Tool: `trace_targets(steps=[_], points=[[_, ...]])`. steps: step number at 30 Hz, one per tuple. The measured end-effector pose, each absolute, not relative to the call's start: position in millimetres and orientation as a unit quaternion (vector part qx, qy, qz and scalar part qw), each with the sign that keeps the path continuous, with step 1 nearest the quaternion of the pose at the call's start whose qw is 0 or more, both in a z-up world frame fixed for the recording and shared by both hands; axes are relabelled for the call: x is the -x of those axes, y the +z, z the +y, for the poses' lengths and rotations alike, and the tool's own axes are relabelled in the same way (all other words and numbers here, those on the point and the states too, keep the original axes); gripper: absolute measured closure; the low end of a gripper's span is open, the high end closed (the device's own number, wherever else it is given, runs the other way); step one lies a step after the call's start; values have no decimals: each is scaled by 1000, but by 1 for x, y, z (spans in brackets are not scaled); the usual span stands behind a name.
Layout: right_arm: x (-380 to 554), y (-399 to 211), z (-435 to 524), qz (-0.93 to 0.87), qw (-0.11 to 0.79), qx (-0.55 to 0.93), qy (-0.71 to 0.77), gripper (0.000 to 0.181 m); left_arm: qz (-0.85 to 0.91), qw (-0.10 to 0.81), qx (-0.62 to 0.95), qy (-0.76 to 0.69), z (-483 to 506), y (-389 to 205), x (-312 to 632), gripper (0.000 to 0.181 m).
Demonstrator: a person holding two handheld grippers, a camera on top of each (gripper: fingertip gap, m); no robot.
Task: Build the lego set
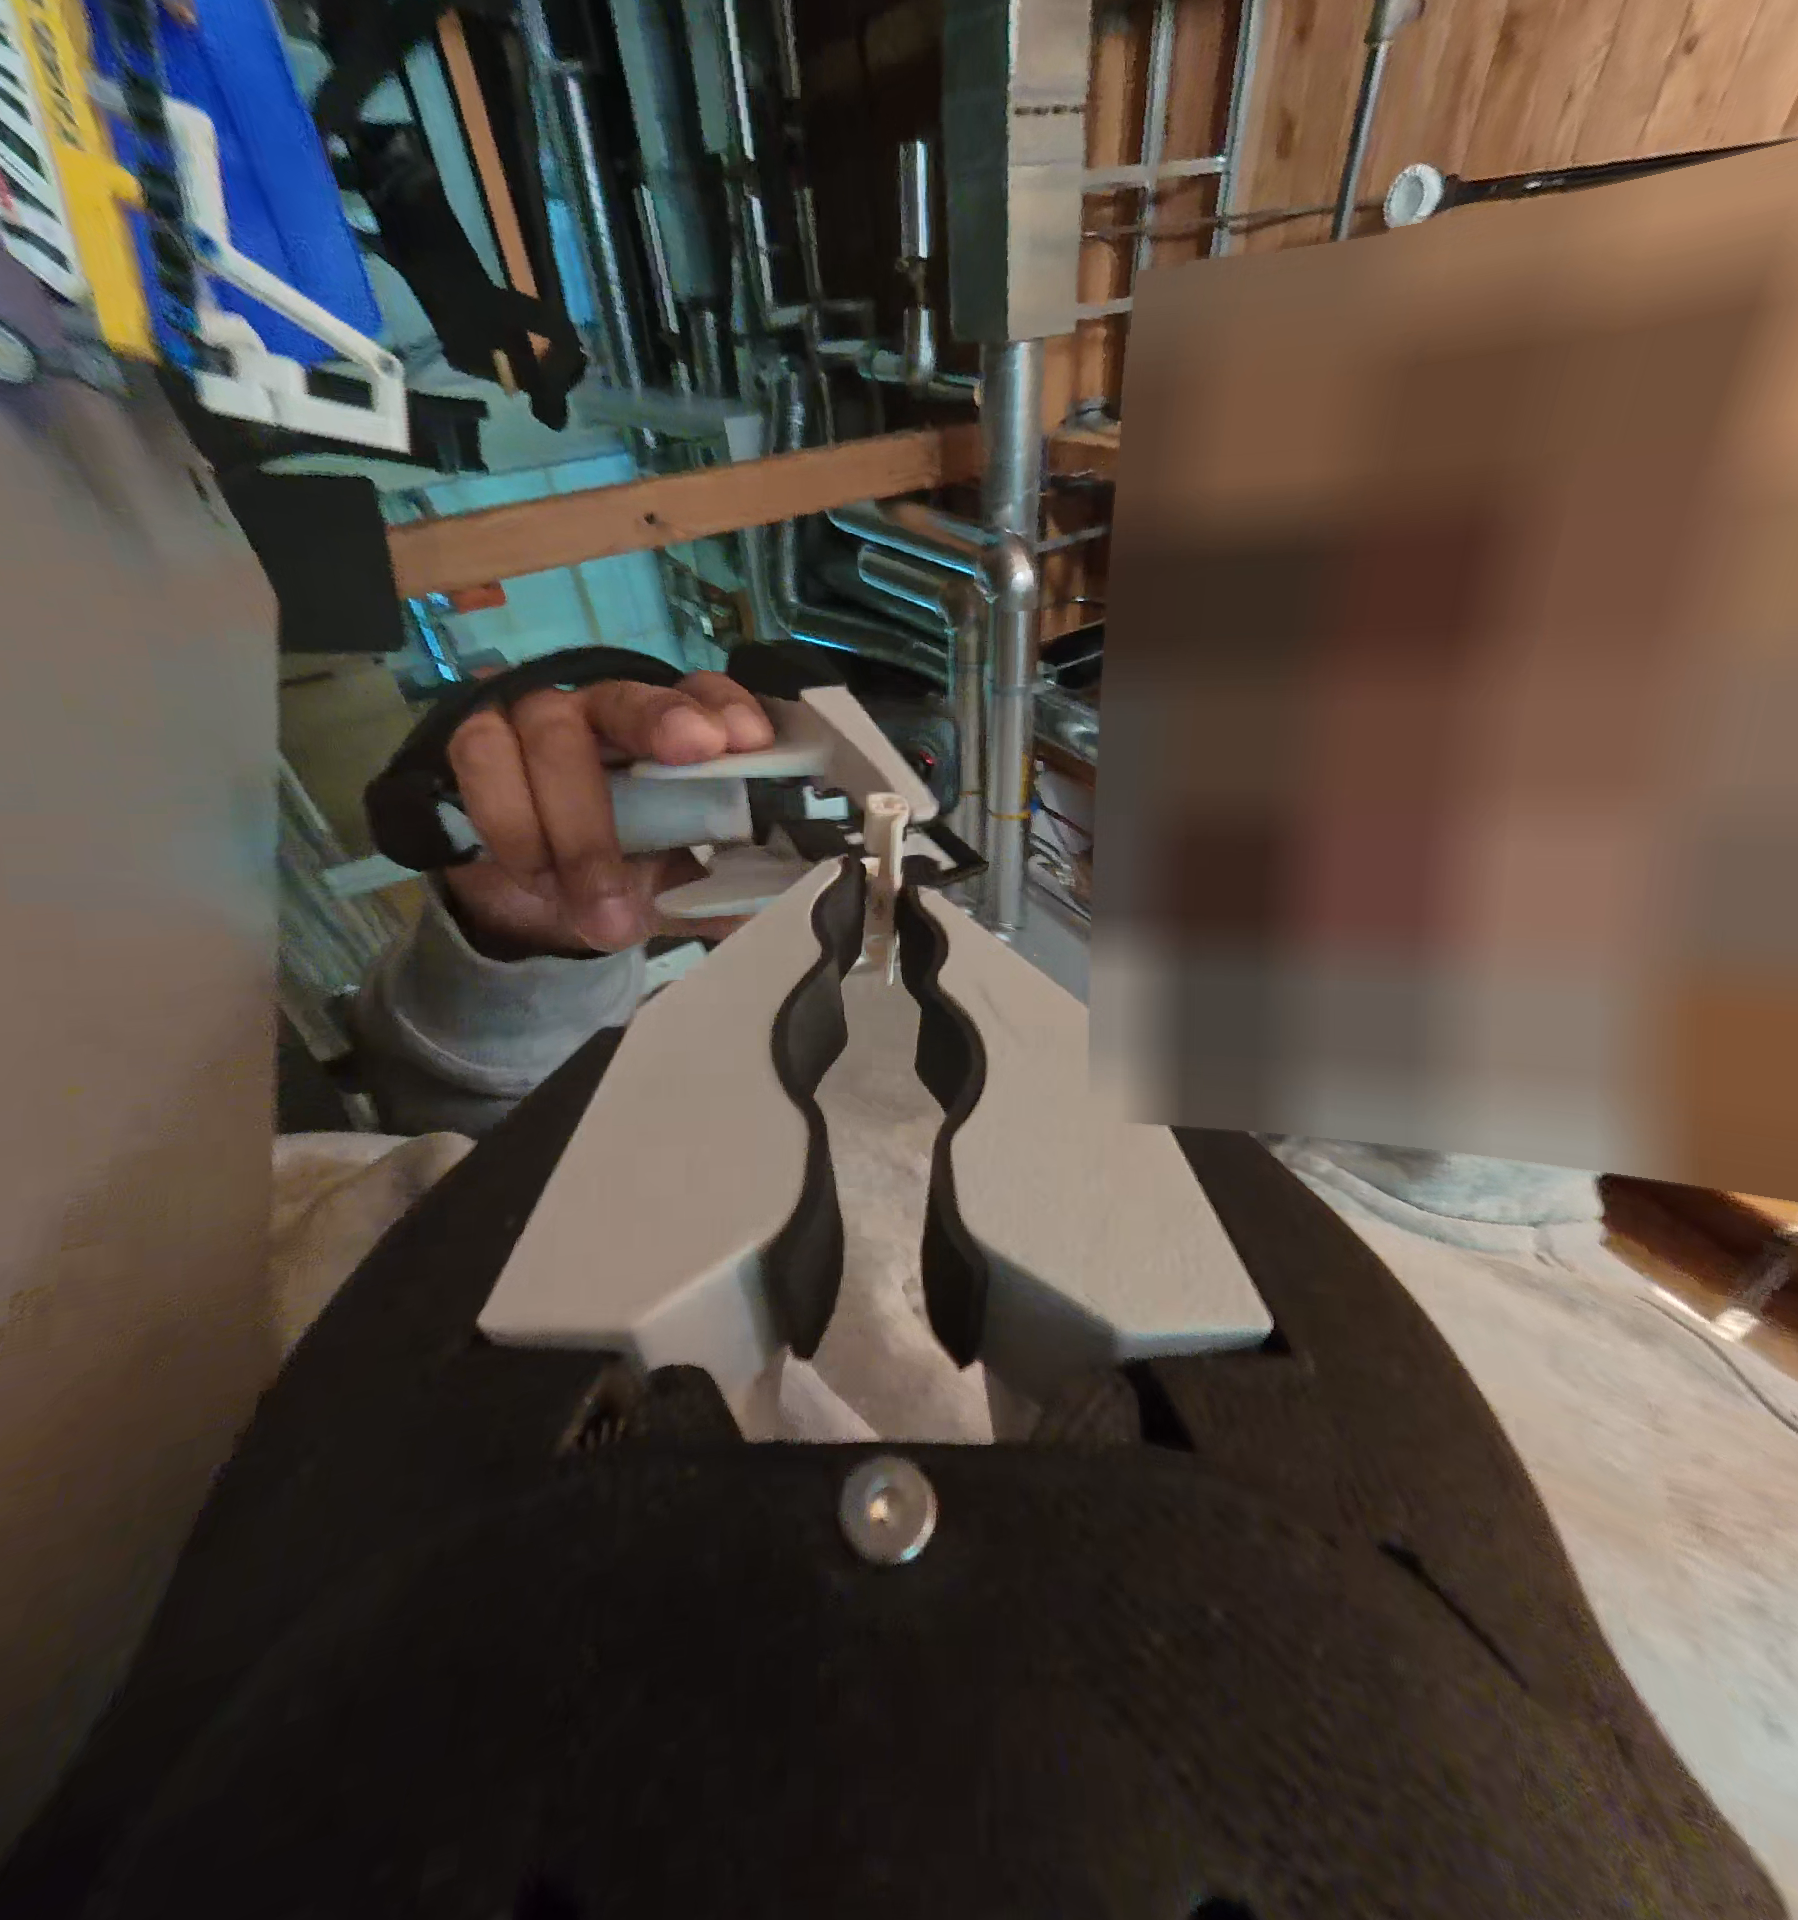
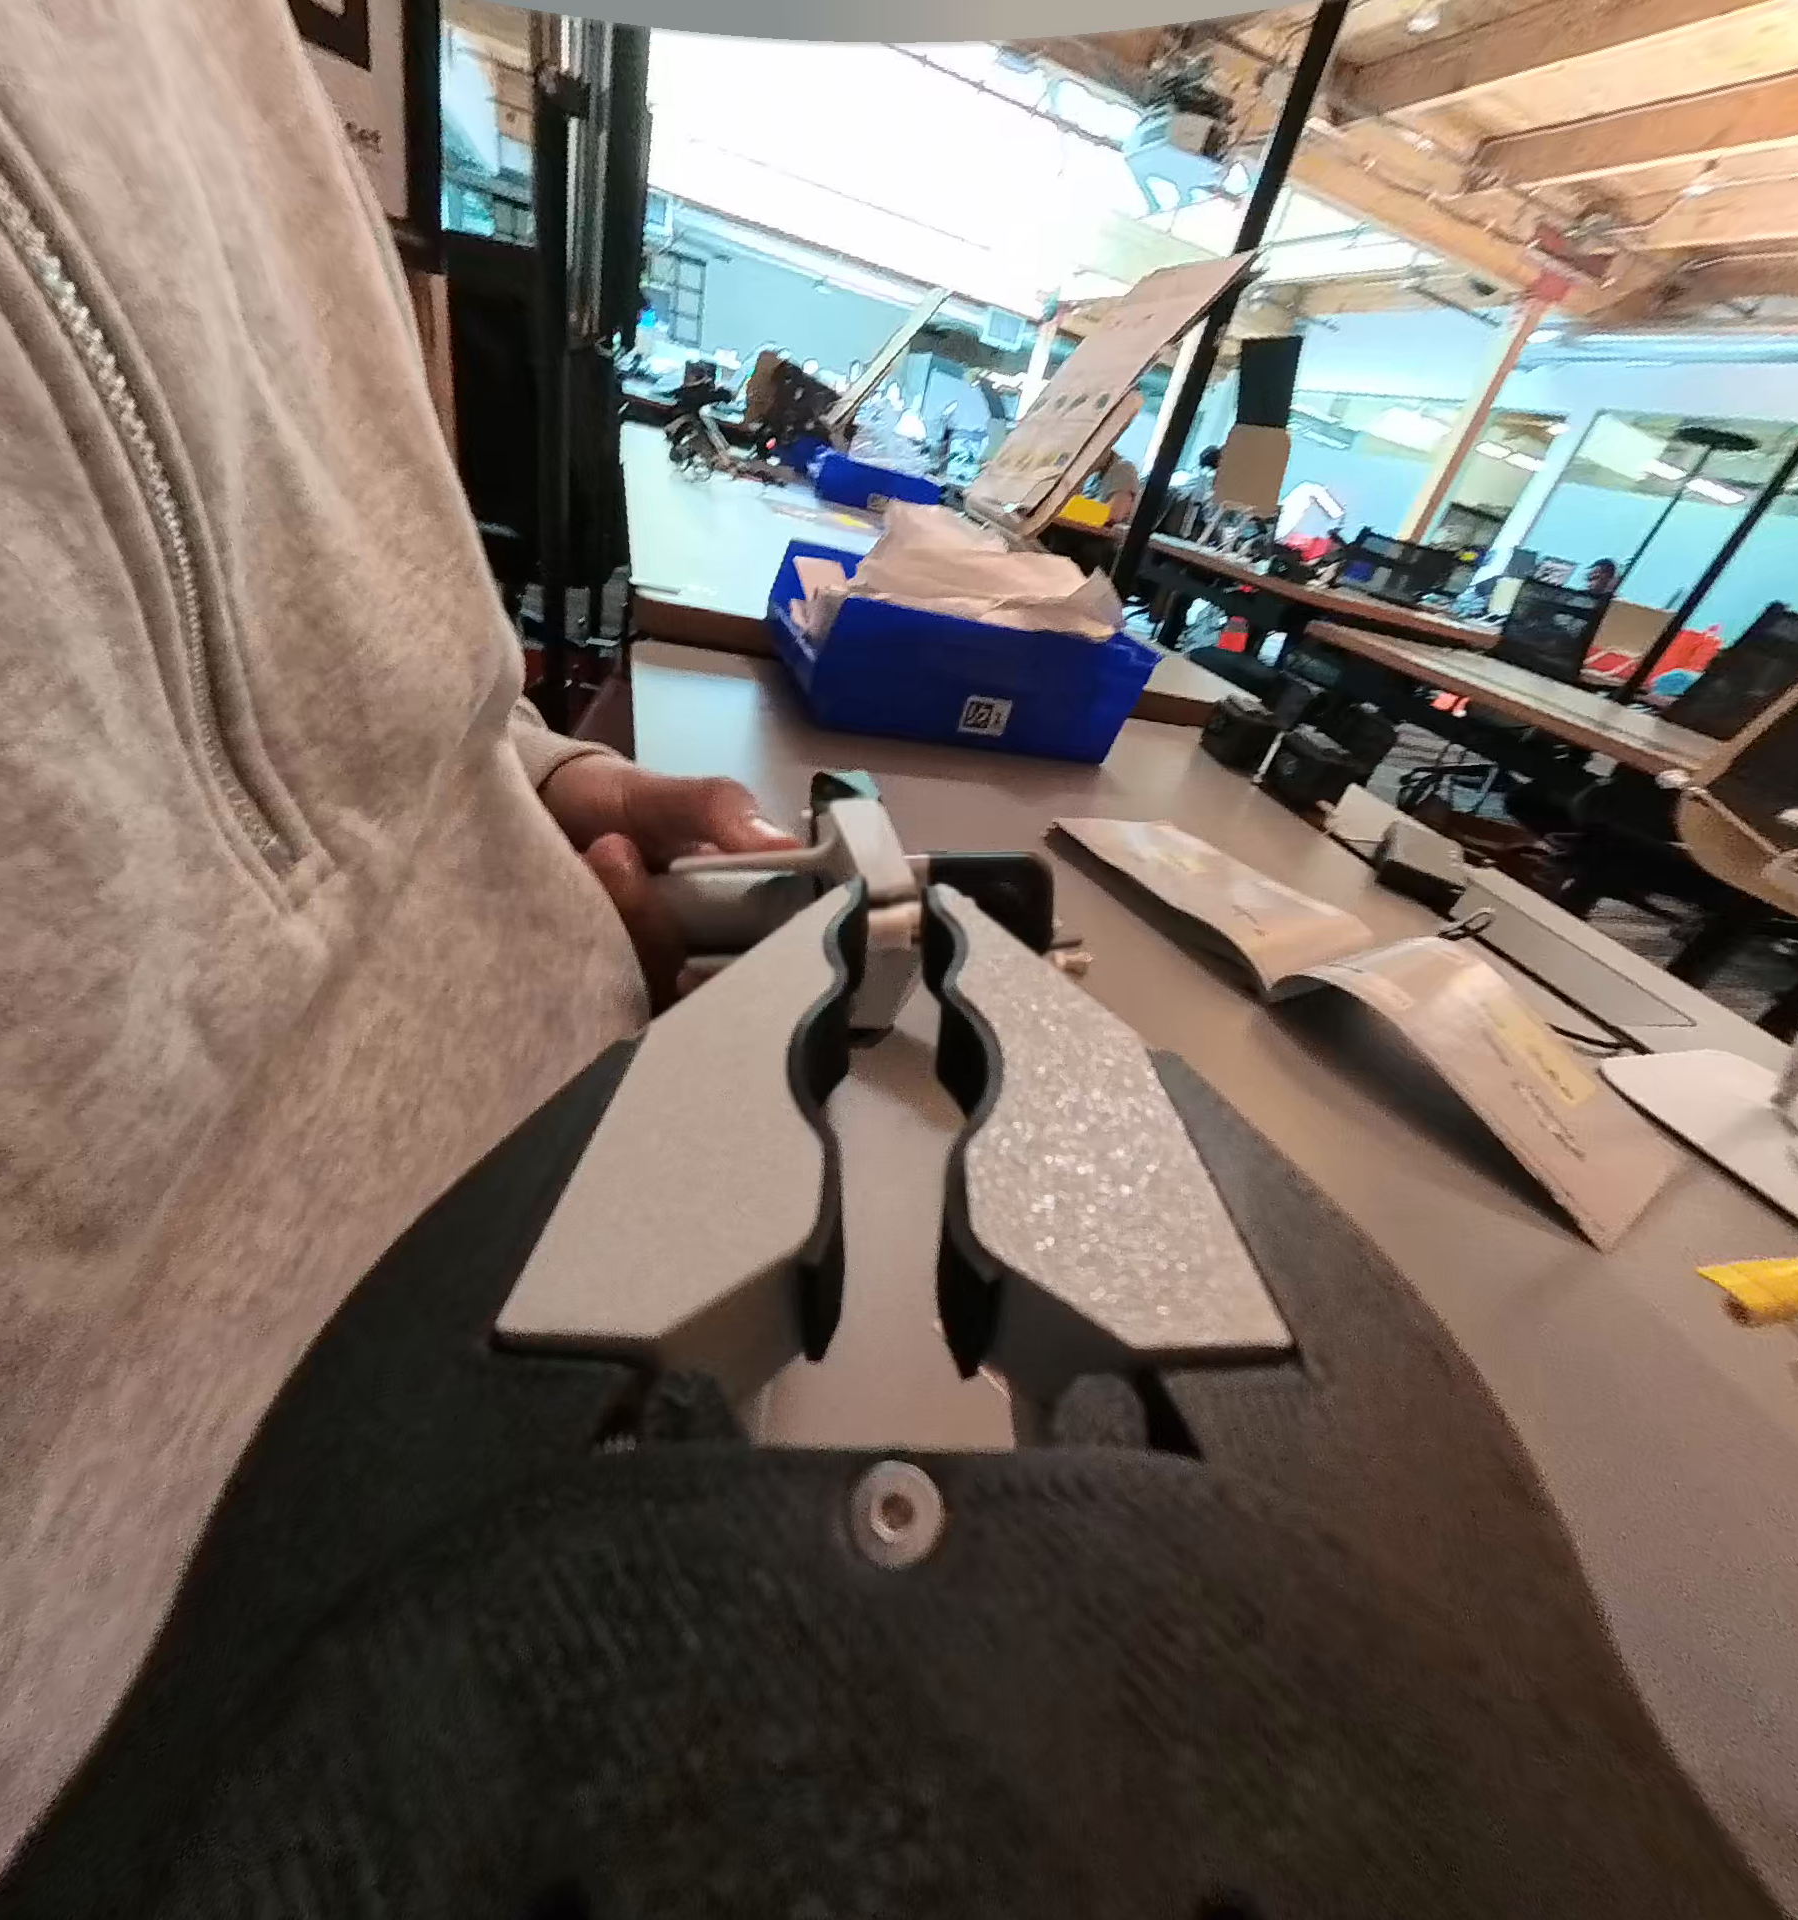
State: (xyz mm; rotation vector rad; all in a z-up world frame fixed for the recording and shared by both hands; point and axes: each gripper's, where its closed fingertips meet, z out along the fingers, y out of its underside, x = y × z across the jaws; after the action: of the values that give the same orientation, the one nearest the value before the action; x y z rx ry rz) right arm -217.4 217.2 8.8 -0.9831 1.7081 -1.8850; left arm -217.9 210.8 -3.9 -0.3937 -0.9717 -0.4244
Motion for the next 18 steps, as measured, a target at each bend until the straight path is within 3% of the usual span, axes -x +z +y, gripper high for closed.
trace_targets(steps=[1, 5, 12, 18], points=[[219, 12, 215, 612, 205, 340, -684, 171, -469, 841, 195, -185, 209, -6, 217, 175], [233, 13, 196, 651, 216, 252, -682, 164, -507, 815, 244, -136, 209, -14, 217, 175], [226, -8, 192, 711, 353, 207, -572, 151, -533, 789, 286, -105, 214, -20, 219, 176], [219, -20, 189, 741, 322, 233, -541, 152, -536, 785, 293, -101, 216, -22, 217, 176]])
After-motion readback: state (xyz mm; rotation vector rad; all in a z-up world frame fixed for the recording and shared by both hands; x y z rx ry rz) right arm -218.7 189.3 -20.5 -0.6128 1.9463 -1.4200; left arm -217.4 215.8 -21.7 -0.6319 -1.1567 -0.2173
